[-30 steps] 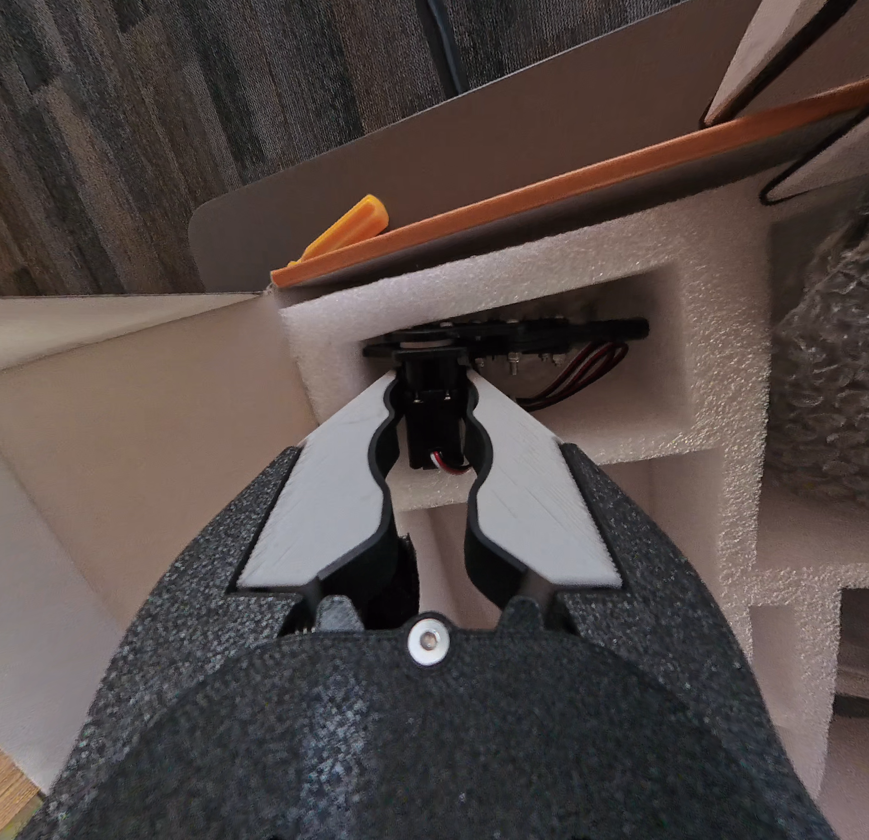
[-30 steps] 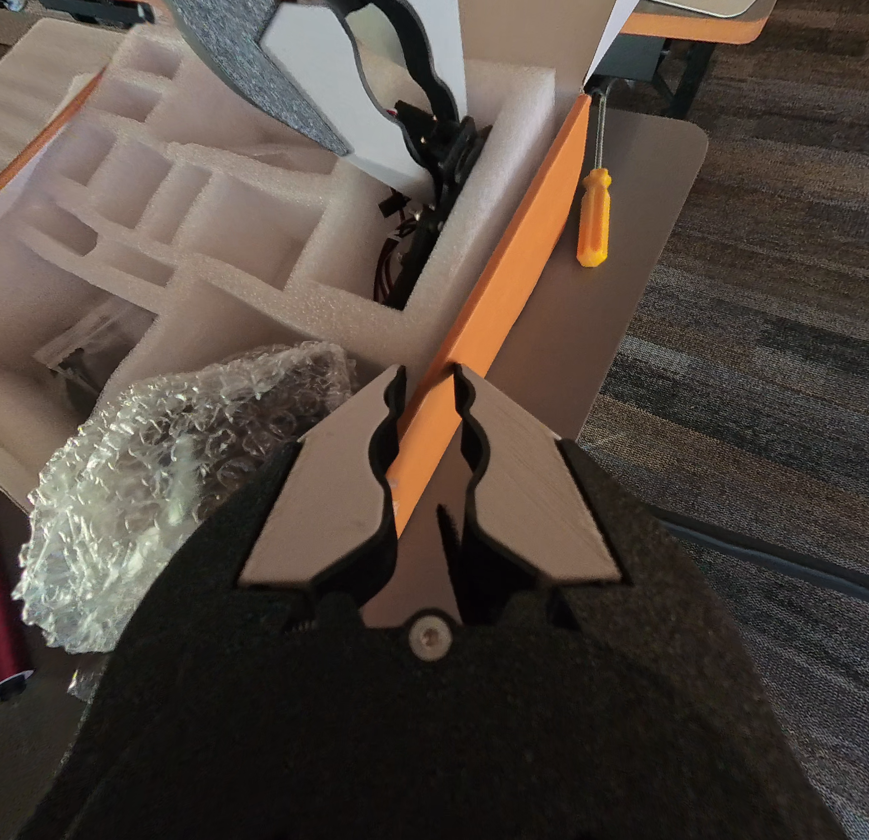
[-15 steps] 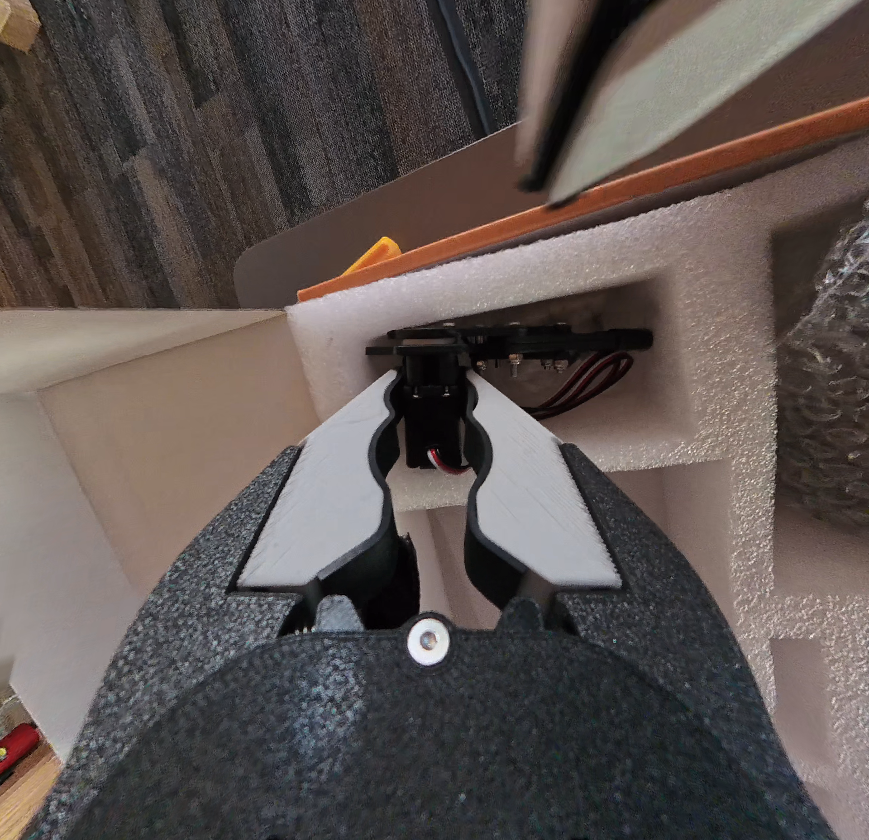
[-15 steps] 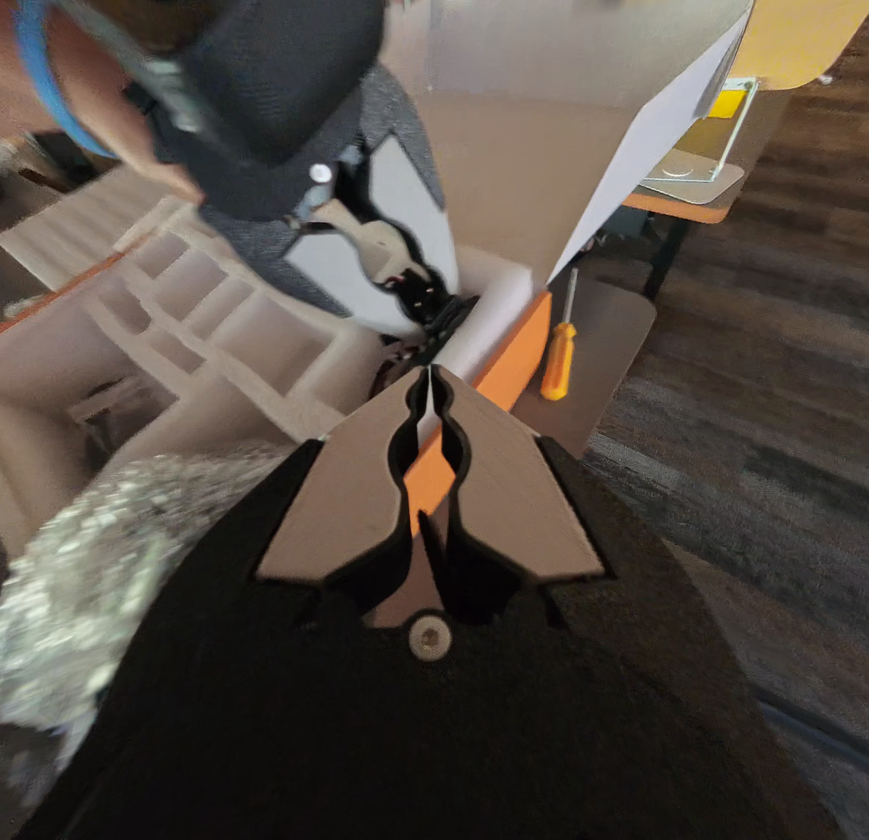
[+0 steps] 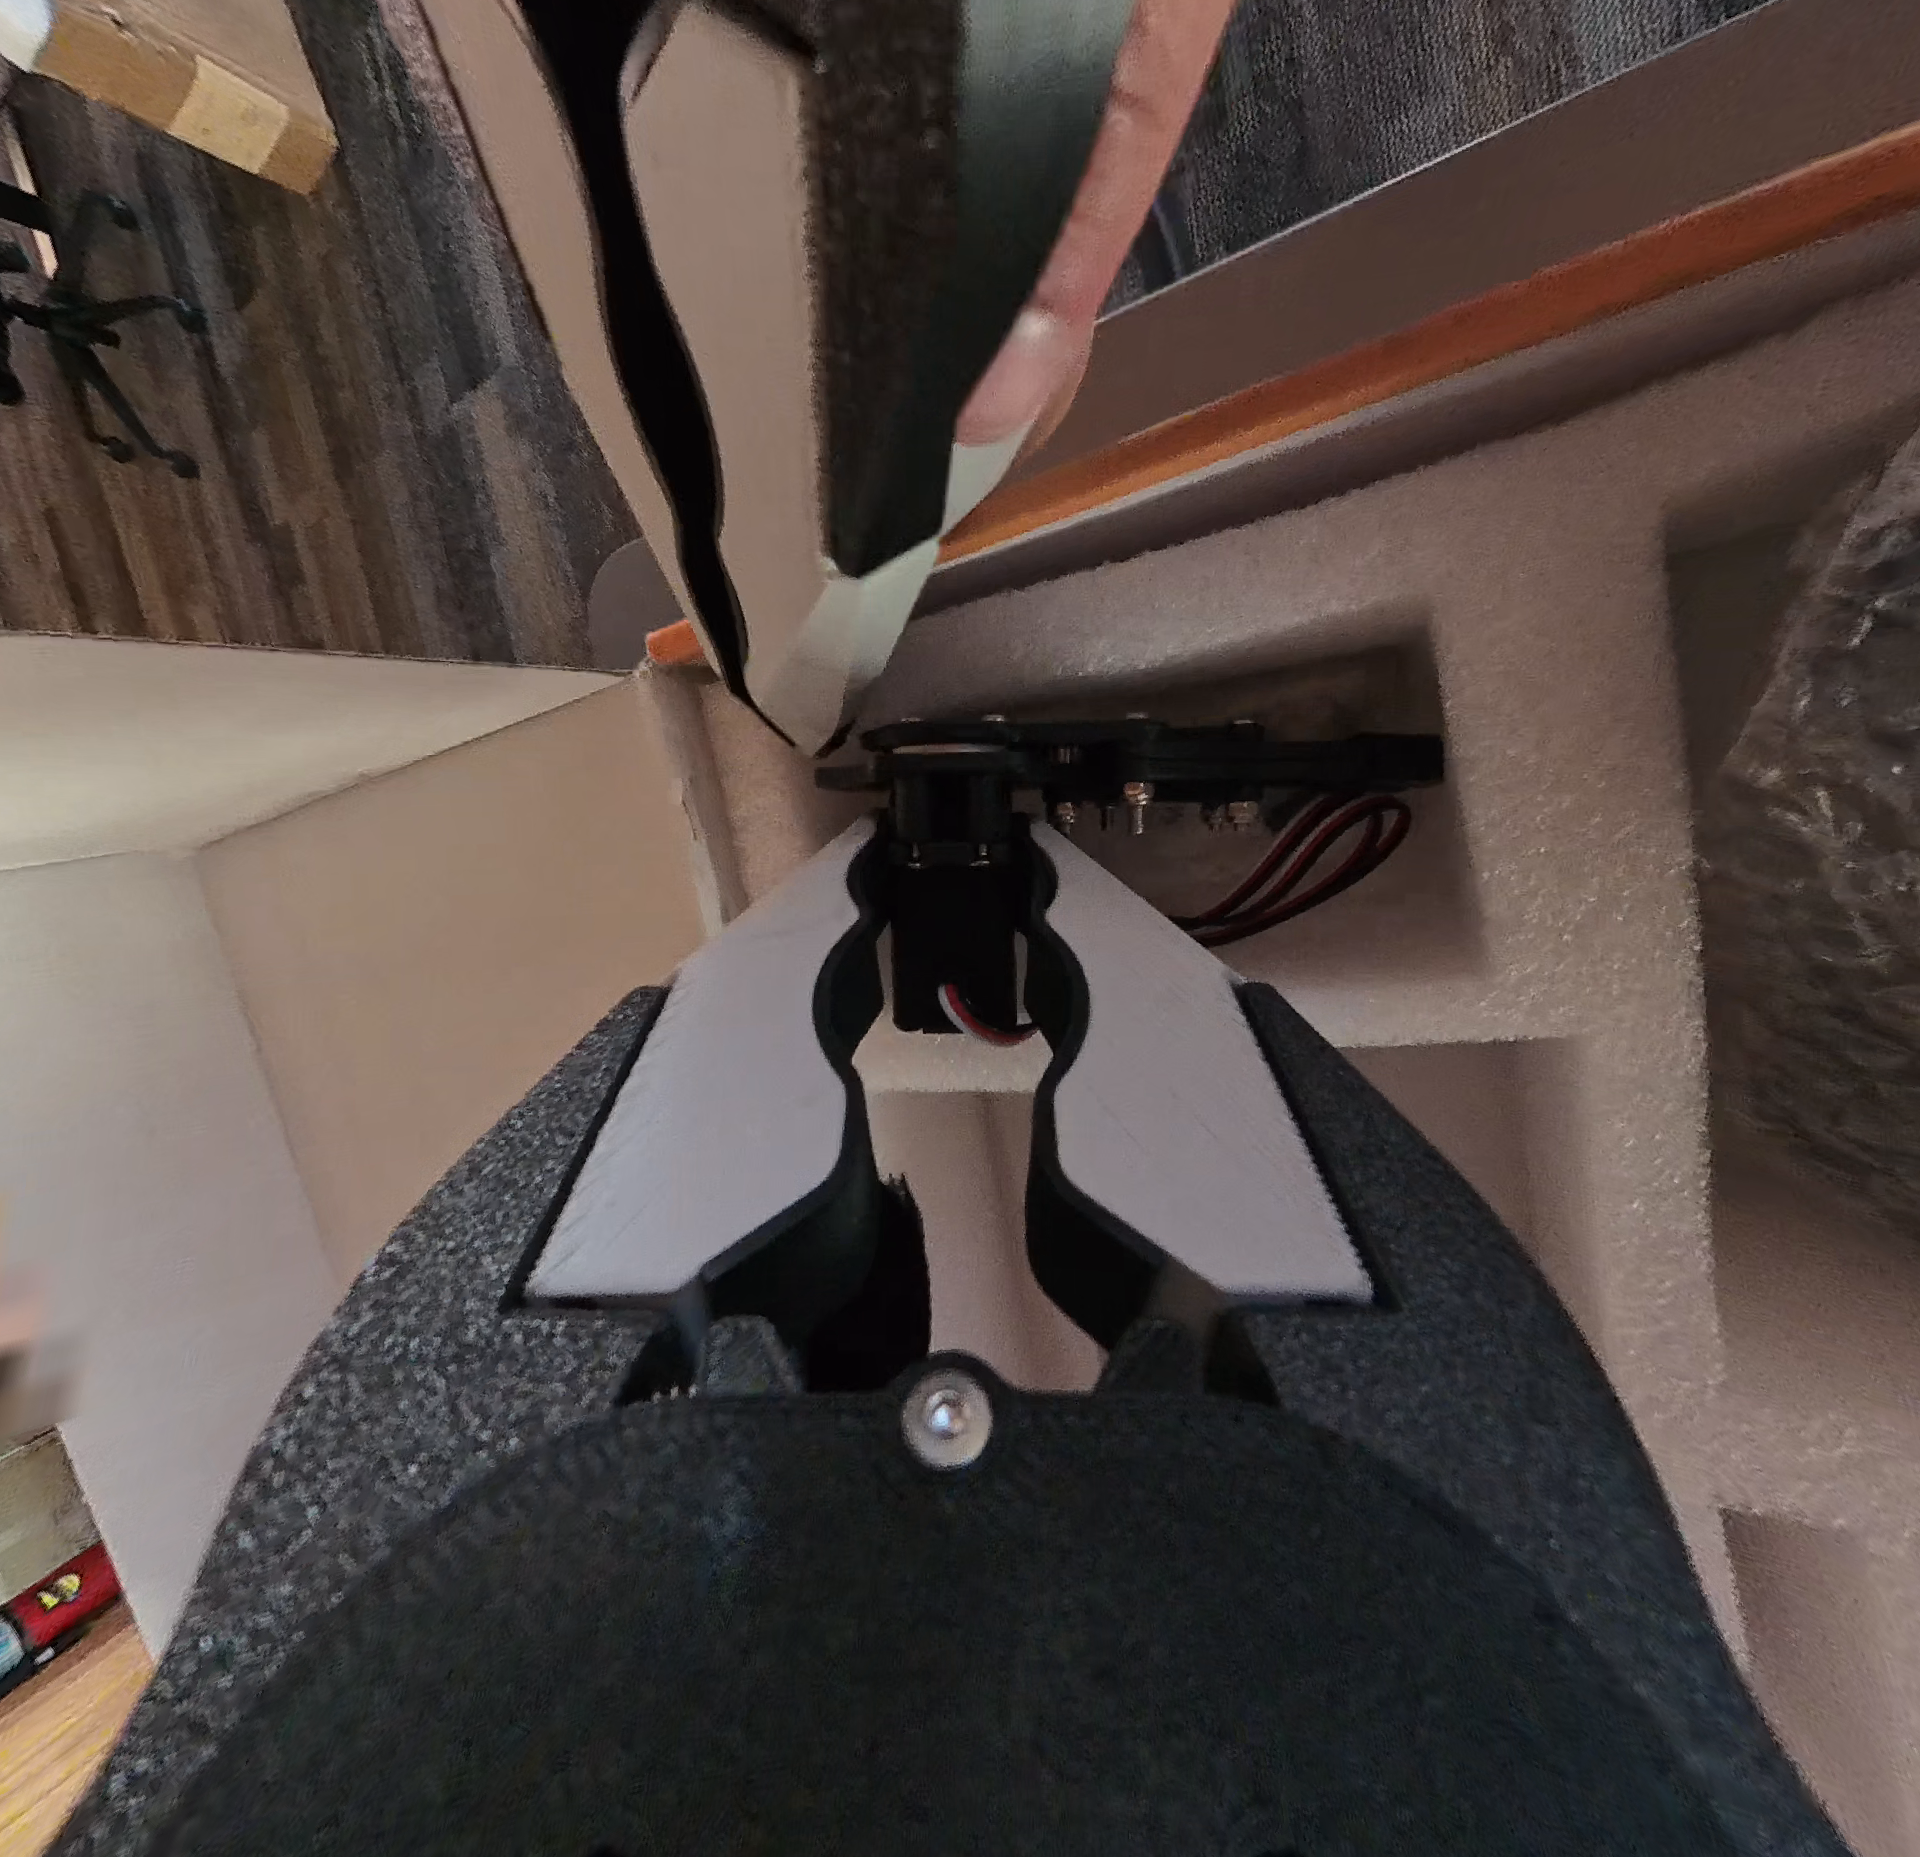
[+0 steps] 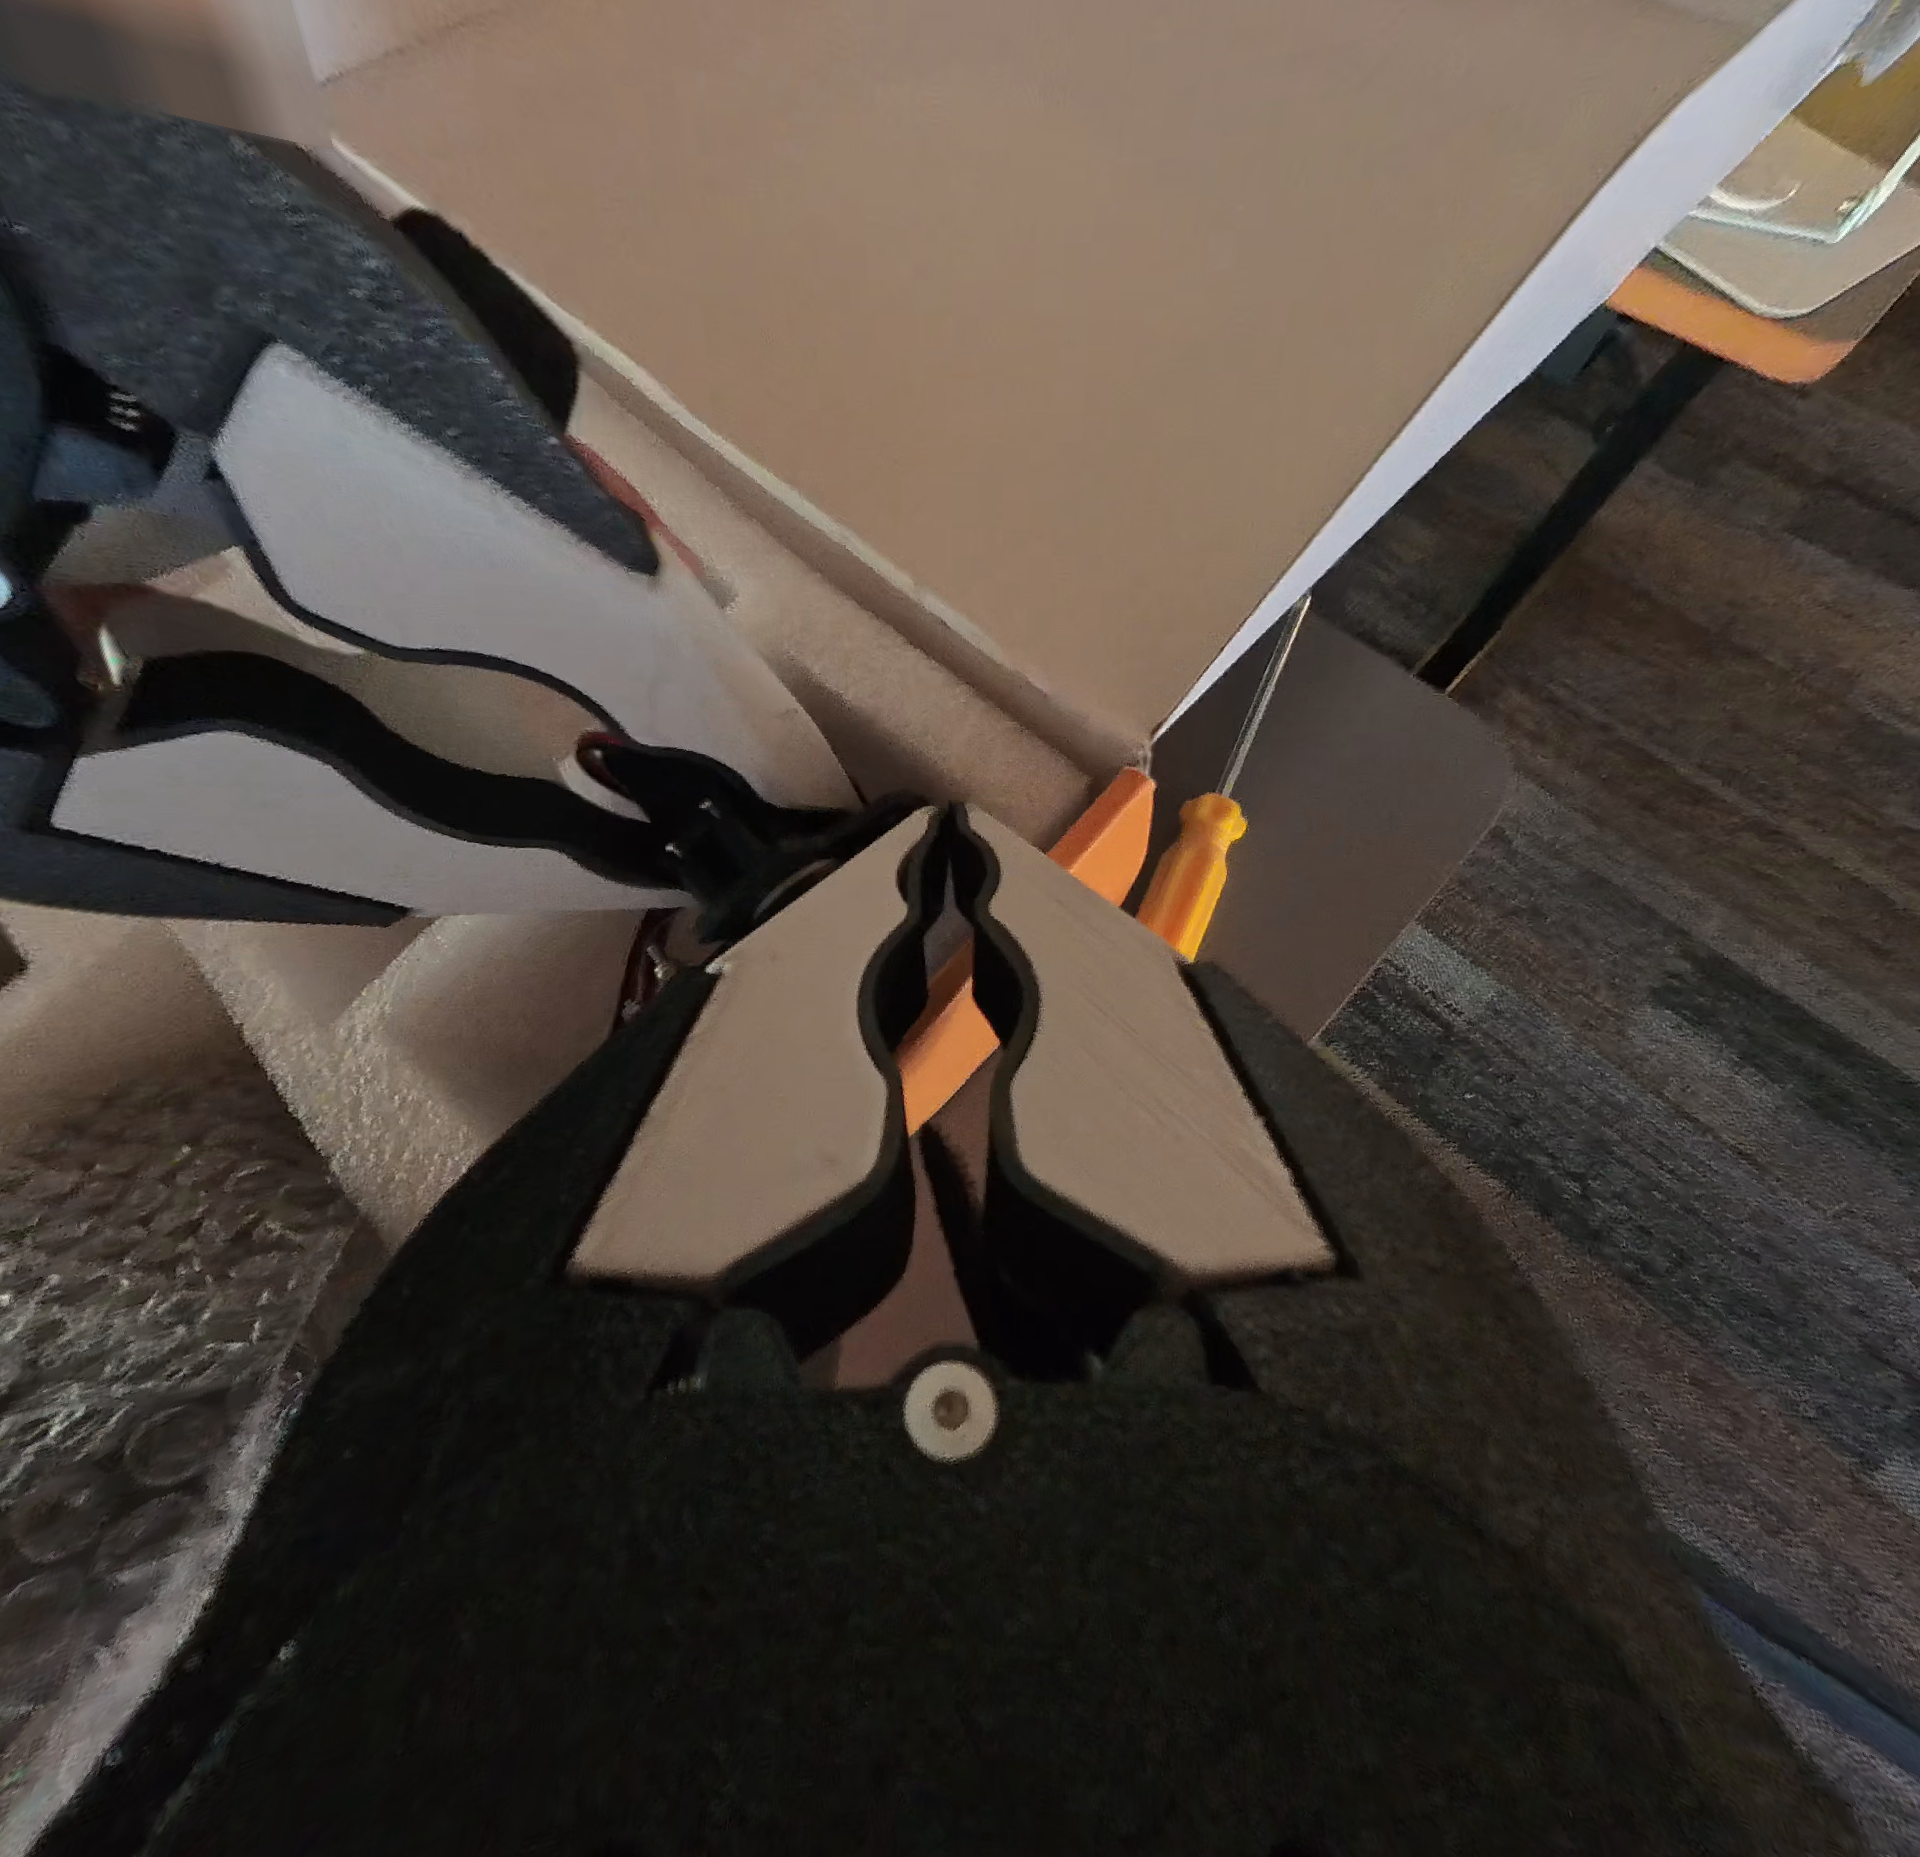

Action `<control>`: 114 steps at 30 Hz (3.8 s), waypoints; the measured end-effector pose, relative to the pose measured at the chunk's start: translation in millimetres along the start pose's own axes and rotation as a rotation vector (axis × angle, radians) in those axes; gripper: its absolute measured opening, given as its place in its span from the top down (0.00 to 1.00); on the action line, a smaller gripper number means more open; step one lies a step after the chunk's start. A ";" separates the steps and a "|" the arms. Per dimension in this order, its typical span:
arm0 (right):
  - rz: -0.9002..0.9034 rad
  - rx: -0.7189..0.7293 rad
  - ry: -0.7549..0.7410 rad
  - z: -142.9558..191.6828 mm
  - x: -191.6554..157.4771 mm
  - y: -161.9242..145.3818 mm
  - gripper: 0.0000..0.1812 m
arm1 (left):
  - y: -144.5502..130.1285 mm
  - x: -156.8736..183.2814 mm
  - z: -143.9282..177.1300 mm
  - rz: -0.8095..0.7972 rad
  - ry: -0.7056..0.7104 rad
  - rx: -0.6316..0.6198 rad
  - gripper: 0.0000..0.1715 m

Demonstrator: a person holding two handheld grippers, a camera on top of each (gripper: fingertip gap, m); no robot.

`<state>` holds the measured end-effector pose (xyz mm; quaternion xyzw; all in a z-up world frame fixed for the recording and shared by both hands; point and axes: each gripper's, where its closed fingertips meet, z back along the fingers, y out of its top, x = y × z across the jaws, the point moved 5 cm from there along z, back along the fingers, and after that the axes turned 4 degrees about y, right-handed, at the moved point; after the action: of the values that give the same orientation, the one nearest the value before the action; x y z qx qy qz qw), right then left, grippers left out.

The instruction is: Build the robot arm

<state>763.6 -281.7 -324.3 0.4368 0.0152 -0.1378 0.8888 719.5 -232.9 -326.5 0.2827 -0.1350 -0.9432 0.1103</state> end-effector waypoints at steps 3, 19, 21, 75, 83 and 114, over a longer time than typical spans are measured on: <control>-0.011 -0.018 0.022 -0.5 1.0 0.2 1.00 | 0.3 -1.9 7.9 -0.002 0.034 0.036 0.88; -0.135 0.276 0.044 38.0 -14.8 8.4 0.95 | 0.9 -76.0 150.5 0.351 0.400 0.457 0.88; -0.107 0.365 0.028 61.1 -31.3 13.0 0.94 | 5.8 -80.4 180.3 0.453 0.415 0.607 0.88; -0.089 0.341 1.137 75.9 -765.8 13.0 0.89 | -160.8 484.4 590.3 1.439 0.056 1.341 0.88; -0.043 0.199 0.541 44.7 -668.6 -33.3 0.89 | -206.2 494.7 501.4 1.463 -0.005 0.995 0.68; 0.194 -0.369 0.101 -92.9 -529.6 -87.3 0.88 | -373.8 500.7 491.8 1.398 0.404 0.361 0.74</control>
<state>240.5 -137.1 -371.1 0.2725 0.0426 -0.0244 0.9609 -15.2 70.3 -301.9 0.3125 -0.4130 -0.5463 0.6583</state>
